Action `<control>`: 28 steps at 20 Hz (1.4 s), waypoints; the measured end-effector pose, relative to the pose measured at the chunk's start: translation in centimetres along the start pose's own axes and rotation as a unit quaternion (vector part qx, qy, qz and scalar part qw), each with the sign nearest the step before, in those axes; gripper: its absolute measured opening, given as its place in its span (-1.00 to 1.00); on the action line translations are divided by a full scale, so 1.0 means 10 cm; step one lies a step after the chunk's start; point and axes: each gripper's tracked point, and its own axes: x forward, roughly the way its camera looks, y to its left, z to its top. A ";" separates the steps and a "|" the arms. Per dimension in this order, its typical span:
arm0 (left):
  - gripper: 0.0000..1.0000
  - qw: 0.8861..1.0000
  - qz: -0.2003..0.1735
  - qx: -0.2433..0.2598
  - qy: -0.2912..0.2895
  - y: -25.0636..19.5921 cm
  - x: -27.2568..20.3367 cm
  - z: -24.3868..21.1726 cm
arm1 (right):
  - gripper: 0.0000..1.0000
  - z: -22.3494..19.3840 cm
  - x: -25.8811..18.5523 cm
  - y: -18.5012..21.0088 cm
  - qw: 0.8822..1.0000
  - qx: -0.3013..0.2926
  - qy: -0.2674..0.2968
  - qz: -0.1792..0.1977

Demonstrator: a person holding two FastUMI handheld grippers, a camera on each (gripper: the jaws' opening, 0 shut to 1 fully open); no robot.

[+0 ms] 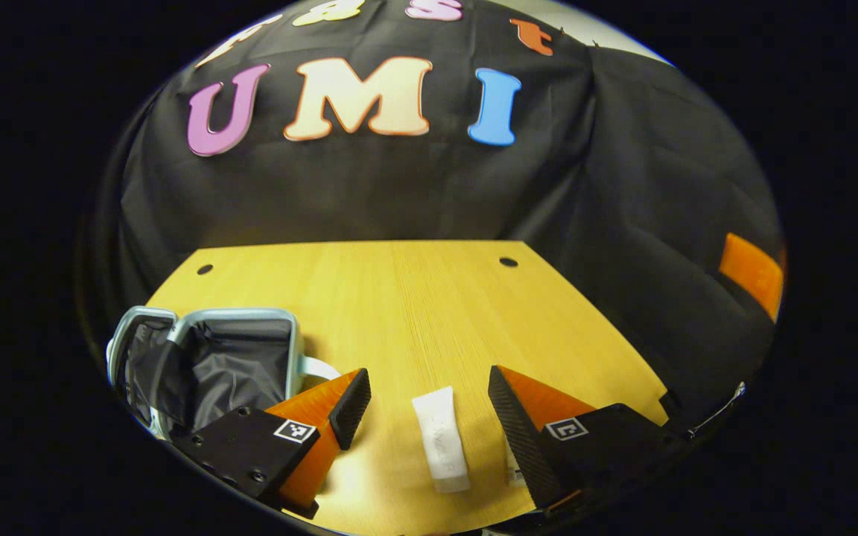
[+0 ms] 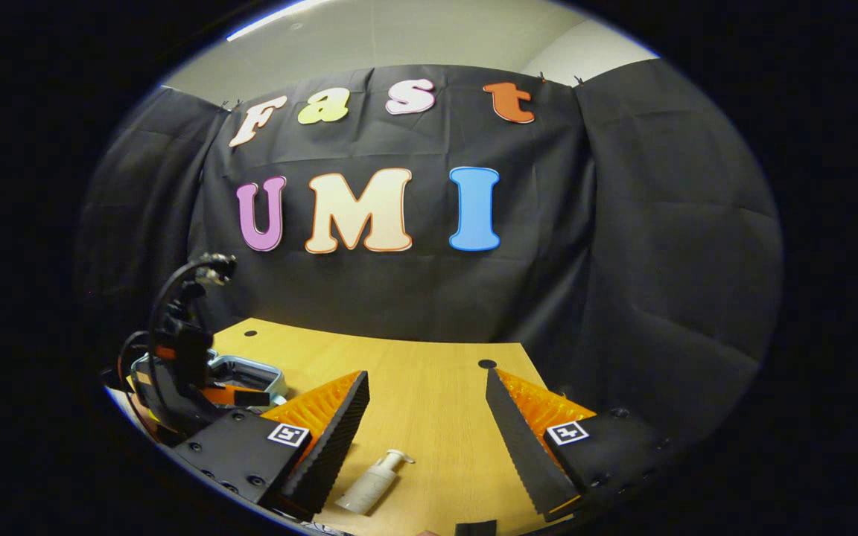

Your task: First open the suitcase, pack the skin care products into it, and then close the suitcase.

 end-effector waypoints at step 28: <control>-0.77 0.991 -0.049 -0.052 0.117 -0.13 0.61 -1.14 | 0.97 -2.80 0.69 0.72 0.898 0.047 0.438 0.019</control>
